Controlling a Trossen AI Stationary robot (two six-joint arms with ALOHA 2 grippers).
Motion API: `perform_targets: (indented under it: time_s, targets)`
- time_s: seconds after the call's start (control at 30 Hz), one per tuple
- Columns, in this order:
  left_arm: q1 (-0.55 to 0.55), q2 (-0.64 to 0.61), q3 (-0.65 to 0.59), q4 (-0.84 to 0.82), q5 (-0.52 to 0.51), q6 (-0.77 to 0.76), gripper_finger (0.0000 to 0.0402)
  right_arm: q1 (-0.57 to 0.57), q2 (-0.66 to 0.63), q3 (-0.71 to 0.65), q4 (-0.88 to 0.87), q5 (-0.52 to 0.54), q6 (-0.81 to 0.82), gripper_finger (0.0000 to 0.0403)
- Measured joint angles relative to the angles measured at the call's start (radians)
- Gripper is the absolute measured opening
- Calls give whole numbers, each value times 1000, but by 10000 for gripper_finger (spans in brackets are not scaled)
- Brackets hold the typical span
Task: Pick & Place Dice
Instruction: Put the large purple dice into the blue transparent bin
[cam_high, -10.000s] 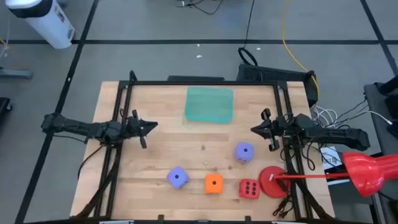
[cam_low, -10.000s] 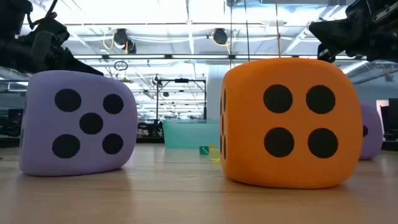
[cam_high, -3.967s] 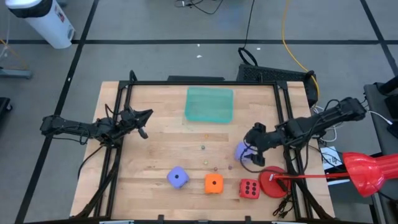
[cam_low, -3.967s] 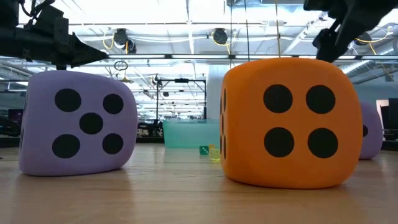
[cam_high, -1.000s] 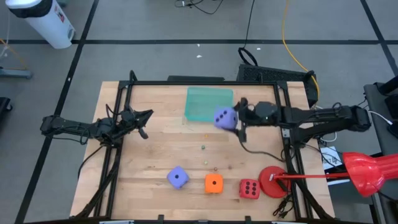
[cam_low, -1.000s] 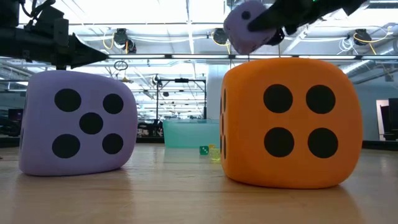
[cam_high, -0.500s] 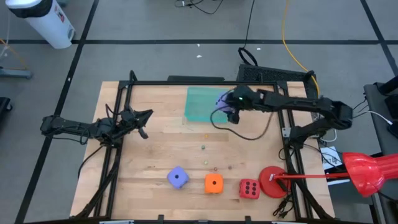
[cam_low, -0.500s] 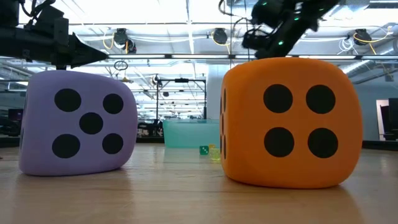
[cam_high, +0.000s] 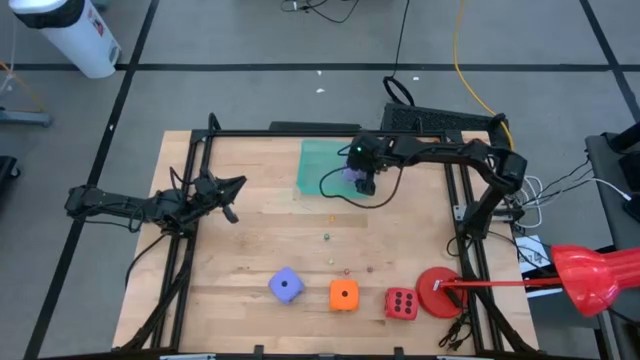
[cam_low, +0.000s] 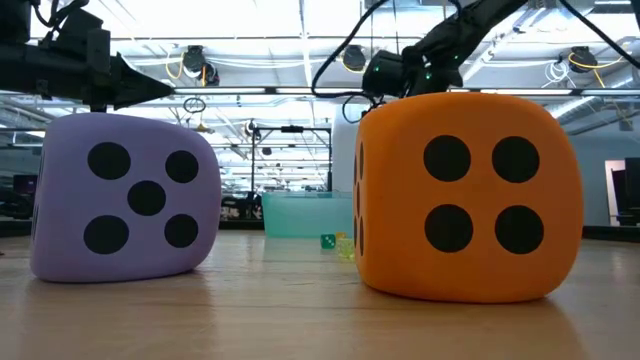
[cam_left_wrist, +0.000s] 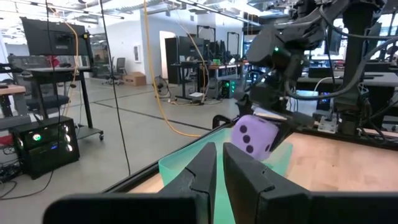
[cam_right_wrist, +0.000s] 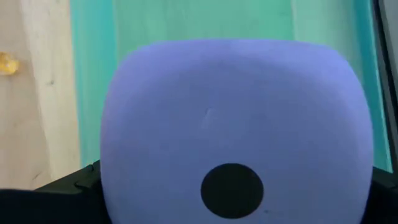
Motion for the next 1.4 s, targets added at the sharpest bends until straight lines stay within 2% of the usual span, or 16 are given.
perform_targets:
  time_s: [0.13, 0.33, 0.57, 0.9, 1.03, 1.13, 1.2, 1.27, 1.4]
  targets:
    - [0, 0, 0, 1, 0, 0, 37, -4, -3, 3, 9, 4, 10, 394]
    - [0, 0, 0, 2, 0, 0, 37, -3, -23, 4, 0, -70, 40, 398]
    - [0, 0, 0, -2, 0, -24, 37, -2, -21, 1, 4, -36, 25, 399]
    - [0, 0, 0, -1, 0, -8, 37, 5, -42, 3, 29, -39, 27, 400]
    - [0, 0, 0, -3, 0, -8, 37, 4, -71, 0, 21, -33, 23, 400]
    - [0, 0, 0, -4, 0, -8, 37, 10, -138, 0, 6, -9, 33, 399]
    - [0, 0, 0, -4, 0, -5, 37, 15, -192, 0, 5, 15, 55, 393]
    - [0, 0, 0, -4, 0, -5, 37, 16, -263, 0, -6, -10, 77, 375]
    - [0, 0, 0, -5, -3, -5, 37, 26, -436, -9, 40, -119, 127, 304]
